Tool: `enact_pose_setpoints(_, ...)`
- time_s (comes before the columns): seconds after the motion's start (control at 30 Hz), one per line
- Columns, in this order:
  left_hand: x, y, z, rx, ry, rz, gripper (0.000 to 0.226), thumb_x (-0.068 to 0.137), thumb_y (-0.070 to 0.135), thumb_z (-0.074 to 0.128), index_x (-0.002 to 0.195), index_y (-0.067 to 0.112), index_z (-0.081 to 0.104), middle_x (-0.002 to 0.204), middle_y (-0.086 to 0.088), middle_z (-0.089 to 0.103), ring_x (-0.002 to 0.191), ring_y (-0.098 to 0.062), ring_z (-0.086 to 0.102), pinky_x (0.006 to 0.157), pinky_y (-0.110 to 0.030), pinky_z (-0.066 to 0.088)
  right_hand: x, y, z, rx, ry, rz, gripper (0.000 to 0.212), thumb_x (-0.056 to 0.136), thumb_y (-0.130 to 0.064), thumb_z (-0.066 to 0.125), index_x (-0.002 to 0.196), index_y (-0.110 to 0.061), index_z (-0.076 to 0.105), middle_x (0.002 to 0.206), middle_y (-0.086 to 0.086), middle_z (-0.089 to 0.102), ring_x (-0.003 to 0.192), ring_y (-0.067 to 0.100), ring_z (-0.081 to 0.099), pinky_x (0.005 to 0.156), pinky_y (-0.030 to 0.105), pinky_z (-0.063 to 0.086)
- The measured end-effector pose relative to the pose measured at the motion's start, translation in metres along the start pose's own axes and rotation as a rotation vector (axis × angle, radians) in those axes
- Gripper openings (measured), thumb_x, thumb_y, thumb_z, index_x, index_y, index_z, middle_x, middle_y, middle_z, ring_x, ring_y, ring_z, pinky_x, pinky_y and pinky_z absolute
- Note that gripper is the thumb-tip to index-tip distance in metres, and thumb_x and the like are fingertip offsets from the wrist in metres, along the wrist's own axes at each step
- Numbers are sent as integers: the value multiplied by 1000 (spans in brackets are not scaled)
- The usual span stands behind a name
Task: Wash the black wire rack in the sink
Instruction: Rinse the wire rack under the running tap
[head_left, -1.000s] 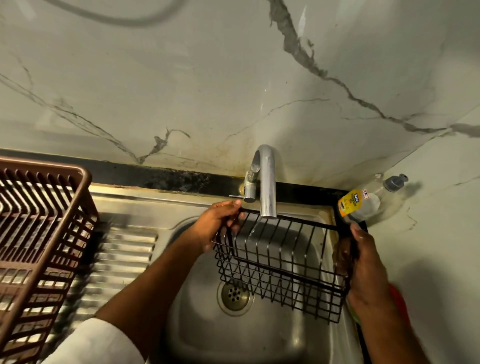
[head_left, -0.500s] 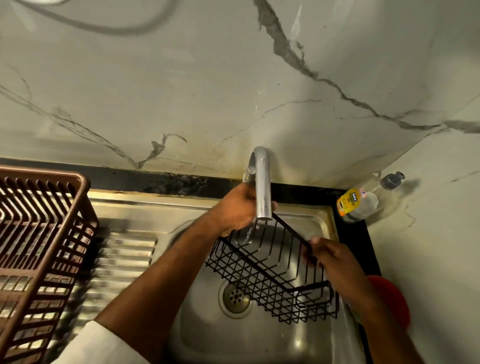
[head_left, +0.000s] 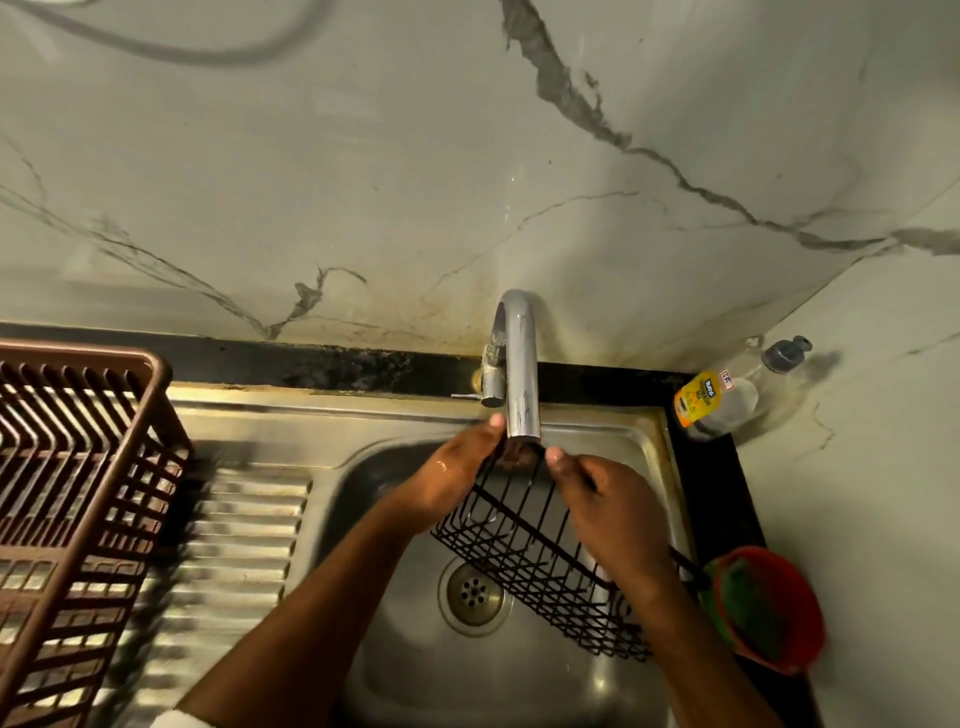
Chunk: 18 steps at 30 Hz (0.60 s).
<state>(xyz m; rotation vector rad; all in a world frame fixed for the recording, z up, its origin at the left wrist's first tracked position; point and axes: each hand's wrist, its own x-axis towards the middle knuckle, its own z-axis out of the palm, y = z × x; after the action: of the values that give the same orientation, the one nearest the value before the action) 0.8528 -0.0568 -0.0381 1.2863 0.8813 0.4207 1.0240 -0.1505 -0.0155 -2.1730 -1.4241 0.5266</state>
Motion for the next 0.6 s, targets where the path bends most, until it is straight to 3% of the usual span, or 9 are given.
enact_pose_setpoints(0.1, -6, -19, -9, -24, 66, -79, 54, 104, 57, 35, 124, 19, 69, 122, 1, 73, 120, -16, 64, 111, -39, 44, 0, 4, -6, 175, 36, 69, 63, 89, -72, 37, 54, -20, 47, 49, -4, 48, 51, 13, 48, 55, 31, 38)
enact_pose_setpoints(0.2, -1, -24, -11, -4, 53, -114, 63, 91, 73, 41, 128, 29, 67, 131, 0, 69, 127, -18, 60, 118, -49, 37, -4, 6, -5, 142, 82, 63, 64, 90, -72, 38, 55, -18, 47, 48, -3, 45, 50, 14, 47, 54, 32, 39)
enact_pose_setpoints(0.3, 1, 1, -3, -8, 66, -147, 72, 91, 69, 47, 147, 24, 51, 146, 1, 56, 136, -18, 51, 120, -46, 36, -7, 8, -7, 148, 142, 66, 65, 90, -71, 36, 57, -17, 47, 51, -1, 46, 51, 19, 47, 53, 31, 39)
enact_pose_setpoints(0.37, 6, 12, 3, 31, 86, -141, 60, 102, 55, 46, 152, 24, 42, 143, 6, 49, 134, -15, 47, 119, -42, 35, -9, 7, -7, 159, 180, 66, 64, 91, -70, 37, 58, -16, 48, 50, -1, 47, 50, 20, 49, 52, 31, 40)
enact_pose_setpoints(0.47, 10, 19, 12, 77, 79, -122, 46, 108, 40, 40, 150, 22, 43, 131, 4, 51, 126, -14, 48, 116, -39, 39, -14, 2, -2, 10, 242, -12, 55, 95, -67, 38, 58, -26, 43, 46, -5, 43, 43, 10, 45, 44, 27, 35)
enact_pose_setpoints(0.53, 7, 20, 16, 30, 91, -114, 45, 107, 41, 42, 148, 23, 45, 138, -2, 55, 131, -19, 51, 117, -44, 39, -16, -1, 2, -34, 275, -36, 50, 96, -65, 40, 60, -31, 42, 44, -8, 39, 39, 6, 41, 42, 22, 27)
enact_pose_setpoints(0.6, 7, 18, 17, 17, 107, -110, 47, 107, 41, 43, 150, 24, 46, 146, -4, 52, 134, -18, 48, 114, -39, 38, -17, -2, 4, -33, 308, -37, 48, 96, -62, 41, 61, -30, 42, 43, -11, 35, 37, 3, 37, 44, 18, 21)
